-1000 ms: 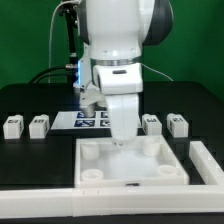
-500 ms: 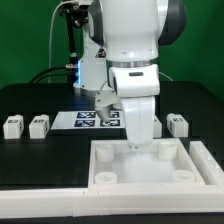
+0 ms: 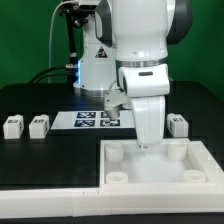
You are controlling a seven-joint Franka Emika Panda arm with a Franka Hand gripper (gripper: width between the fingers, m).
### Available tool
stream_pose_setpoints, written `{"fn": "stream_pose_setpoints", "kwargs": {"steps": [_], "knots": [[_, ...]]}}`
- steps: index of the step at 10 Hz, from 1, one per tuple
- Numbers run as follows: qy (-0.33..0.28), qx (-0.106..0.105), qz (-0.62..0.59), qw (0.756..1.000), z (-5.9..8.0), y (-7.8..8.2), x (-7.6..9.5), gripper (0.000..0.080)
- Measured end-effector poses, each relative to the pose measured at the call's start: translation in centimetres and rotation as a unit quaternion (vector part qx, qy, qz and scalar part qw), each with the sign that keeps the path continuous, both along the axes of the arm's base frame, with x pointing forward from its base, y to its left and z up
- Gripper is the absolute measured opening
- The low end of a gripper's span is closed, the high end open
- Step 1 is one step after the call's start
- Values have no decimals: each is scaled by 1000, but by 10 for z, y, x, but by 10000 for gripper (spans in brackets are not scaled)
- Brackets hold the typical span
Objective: Assemble one leg
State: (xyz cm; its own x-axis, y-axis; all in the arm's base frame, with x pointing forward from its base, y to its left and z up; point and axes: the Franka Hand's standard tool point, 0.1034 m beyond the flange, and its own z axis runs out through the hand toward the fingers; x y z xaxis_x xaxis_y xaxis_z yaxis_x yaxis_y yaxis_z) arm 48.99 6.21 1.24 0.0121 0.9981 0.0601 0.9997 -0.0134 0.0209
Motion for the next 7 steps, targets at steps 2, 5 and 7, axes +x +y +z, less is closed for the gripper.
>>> {"fn": "stream_pose_setpoints", "kwargs": {"steps": [2, 5, 7], "knots": [[1, 0, -2, 1000, -1, 0, 0, 129], [2, 0, -2, 1000, -1, 0, -1, 476], [2, 0, -2, 1000, -2, 0, -1, 601]]}}
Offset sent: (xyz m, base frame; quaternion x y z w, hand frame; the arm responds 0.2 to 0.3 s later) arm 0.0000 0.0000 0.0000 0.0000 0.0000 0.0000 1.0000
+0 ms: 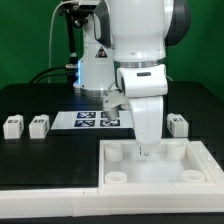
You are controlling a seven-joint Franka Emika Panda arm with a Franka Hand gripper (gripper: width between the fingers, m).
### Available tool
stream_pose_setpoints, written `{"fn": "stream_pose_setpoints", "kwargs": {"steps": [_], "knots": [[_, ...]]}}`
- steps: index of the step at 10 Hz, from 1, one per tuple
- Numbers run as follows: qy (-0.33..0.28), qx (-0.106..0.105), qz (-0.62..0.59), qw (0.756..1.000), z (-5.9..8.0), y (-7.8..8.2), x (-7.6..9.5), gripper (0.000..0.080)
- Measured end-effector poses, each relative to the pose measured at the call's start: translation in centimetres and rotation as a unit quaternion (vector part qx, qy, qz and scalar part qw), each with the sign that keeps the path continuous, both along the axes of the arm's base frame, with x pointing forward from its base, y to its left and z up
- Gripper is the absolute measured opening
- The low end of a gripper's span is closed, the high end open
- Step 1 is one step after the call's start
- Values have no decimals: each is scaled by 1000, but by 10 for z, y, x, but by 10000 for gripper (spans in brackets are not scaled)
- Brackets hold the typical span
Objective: Assemble one leg
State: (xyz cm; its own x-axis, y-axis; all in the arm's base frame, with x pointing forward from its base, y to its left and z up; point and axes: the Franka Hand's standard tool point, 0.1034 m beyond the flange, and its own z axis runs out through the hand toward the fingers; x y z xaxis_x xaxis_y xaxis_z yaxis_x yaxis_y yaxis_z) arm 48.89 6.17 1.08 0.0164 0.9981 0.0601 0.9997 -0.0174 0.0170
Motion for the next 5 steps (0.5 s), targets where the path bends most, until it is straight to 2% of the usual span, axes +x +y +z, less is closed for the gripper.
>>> {"fn": "stream_pose_setpoints", "kwargs": {"steps": [1, 5], "knots": [[0, 0, 0, 1000, 0, 0, 0, 639], [0, 0, 0, 1000, 0, 0, 0, 649]]}}
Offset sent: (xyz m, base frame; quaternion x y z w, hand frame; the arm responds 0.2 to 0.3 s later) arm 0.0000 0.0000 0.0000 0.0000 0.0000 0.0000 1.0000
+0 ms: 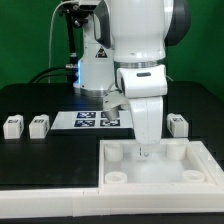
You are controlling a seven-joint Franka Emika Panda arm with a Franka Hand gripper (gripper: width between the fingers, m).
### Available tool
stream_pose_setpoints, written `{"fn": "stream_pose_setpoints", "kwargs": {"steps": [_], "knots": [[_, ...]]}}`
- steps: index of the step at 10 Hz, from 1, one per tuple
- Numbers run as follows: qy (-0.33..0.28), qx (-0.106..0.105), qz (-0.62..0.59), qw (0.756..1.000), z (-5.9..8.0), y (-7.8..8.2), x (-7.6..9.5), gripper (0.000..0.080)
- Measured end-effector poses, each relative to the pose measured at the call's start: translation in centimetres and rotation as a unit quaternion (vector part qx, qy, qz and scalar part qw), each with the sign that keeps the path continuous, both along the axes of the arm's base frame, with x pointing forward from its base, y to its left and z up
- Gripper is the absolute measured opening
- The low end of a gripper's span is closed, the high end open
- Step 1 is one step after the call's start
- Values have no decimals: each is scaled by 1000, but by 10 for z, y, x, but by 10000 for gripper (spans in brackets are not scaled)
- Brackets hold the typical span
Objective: Assemble one leg
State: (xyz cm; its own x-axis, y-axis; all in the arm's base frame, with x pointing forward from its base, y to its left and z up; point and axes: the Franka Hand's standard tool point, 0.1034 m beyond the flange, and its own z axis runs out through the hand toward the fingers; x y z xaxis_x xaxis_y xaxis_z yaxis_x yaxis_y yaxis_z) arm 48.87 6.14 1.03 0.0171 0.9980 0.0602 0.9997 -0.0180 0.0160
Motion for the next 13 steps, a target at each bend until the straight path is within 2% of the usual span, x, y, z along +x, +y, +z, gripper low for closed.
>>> {"fn": "stream_pose_setpoints", "kwargs": {"steps": [2, 5, 6, 8, 9, 10, 12, 13], "knots": [[0, 0, -7, 1000, 1, 1, 0, 649], [-15, -4, -79, 997, 40, 18, -12, 649], [-16, 0, -120, 993, 45, 30, -17, 649], [-14, 8, -216, 976, 49, 49, -22, 649], [-11, 11, -264, 964, 51, 53, -22, 649], [-10, 15, -303, 953, 53, 53, -17, 649], [-2, 19, -378, 926, 52, 53, -19, 649], [4, 24, -429, 903, 51, 54, -20, 649]]}}
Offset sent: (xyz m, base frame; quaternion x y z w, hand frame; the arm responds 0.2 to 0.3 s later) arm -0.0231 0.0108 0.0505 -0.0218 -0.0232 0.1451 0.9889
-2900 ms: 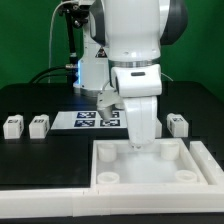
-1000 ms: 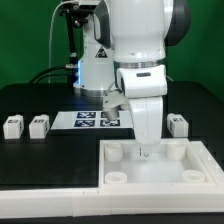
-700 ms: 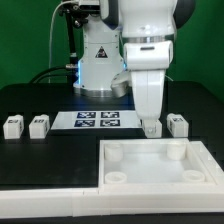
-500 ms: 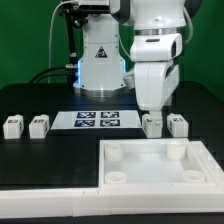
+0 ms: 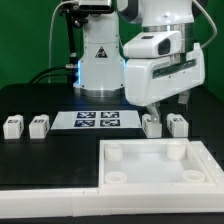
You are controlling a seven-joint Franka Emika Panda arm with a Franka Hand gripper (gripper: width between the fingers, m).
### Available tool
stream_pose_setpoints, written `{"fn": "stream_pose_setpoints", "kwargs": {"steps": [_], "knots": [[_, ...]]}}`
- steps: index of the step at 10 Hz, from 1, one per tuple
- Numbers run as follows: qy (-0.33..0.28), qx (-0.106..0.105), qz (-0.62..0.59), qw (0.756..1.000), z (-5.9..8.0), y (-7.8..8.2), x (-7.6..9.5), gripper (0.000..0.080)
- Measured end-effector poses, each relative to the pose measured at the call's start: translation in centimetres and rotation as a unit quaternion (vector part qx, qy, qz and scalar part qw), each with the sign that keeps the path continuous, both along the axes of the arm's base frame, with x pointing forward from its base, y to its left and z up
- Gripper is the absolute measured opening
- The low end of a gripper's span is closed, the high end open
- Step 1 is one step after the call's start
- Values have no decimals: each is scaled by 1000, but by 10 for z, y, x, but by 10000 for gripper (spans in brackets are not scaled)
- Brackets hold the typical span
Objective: Assemble one leg
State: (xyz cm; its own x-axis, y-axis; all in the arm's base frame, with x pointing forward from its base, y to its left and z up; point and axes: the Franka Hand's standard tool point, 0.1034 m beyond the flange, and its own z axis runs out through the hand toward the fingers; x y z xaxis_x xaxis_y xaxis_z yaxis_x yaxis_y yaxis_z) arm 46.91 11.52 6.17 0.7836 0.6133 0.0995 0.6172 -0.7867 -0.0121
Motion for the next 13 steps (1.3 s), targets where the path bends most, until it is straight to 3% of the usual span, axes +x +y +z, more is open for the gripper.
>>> {"fn": "stream_pose_setpoints", "kwargs": {"steps": [3, 6, 9, 10, 11, 13], "knots": [[12, 16, -132, 991, -7, 15, -16, 649], [30, 32, -253, 966, -19, 23, -25, 649], [54, 21, -256, 965, -19, 26, -28, 649], [75, 12, -263, 962, -18, 32, -35, 649], [140, -22, -265, 954, -14, 38, -47, 649], [224, -60, -255, 939, -10, 43, -47, 649]]}}
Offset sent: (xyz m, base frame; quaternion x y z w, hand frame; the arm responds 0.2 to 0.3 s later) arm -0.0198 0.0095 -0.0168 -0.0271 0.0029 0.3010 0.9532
